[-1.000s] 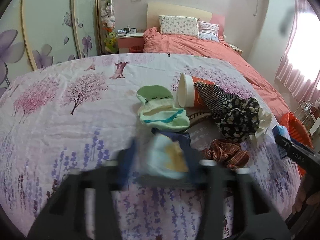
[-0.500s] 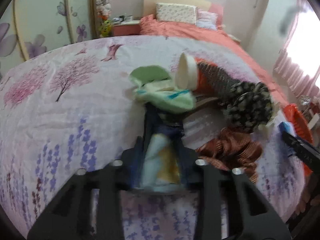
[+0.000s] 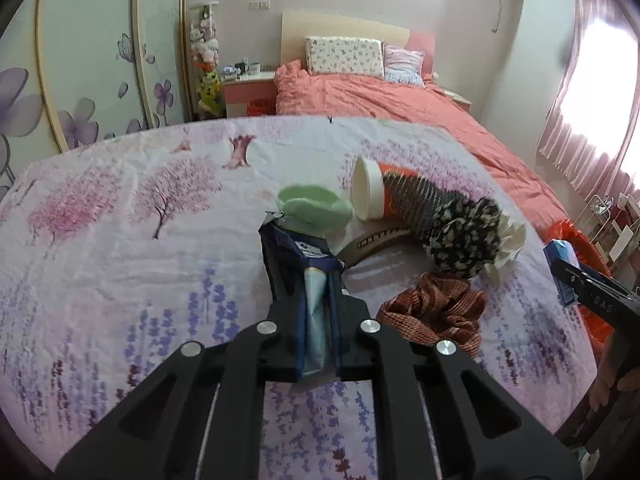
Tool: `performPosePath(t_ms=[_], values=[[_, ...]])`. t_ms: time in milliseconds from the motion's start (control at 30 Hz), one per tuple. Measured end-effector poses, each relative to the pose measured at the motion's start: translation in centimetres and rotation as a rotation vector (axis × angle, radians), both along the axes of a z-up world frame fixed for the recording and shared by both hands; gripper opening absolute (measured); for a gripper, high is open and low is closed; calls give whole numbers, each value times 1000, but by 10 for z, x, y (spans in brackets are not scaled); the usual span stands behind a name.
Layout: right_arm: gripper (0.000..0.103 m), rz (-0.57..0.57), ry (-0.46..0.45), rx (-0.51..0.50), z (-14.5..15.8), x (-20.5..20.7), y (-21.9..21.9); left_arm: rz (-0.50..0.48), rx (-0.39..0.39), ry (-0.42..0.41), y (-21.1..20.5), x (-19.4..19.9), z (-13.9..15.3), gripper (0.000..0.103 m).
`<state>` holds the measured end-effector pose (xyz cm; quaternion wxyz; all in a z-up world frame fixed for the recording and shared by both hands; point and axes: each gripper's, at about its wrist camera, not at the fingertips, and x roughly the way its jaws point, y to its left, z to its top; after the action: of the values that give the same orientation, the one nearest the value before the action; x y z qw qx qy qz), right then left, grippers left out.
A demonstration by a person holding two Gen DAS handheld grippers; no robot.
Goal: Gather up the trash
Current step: 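Carry the tissue pack and wrapper in both grippers over the orange basket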
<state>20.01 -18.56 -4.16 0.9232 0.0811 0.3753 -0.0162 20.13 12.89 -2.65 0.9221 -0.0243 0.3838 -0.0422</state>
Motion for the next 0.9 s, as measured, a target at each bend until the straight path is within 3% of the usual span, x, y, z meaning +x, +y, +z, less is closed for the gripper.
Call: performPosePath(t_ms=[400, 667, 900], values=[[51, 9, -96, 44, 30, -20, -9, -55, -10, -111, -29, -20, 57, 11], [51, -30, -166, 64, 45, -37, -30, -143, -39, -135, -74, -26, 68, 11], [51, -94, -229, 65, 53, -55, -60, -287, -87, -147, -135, -32, 74, 11]])
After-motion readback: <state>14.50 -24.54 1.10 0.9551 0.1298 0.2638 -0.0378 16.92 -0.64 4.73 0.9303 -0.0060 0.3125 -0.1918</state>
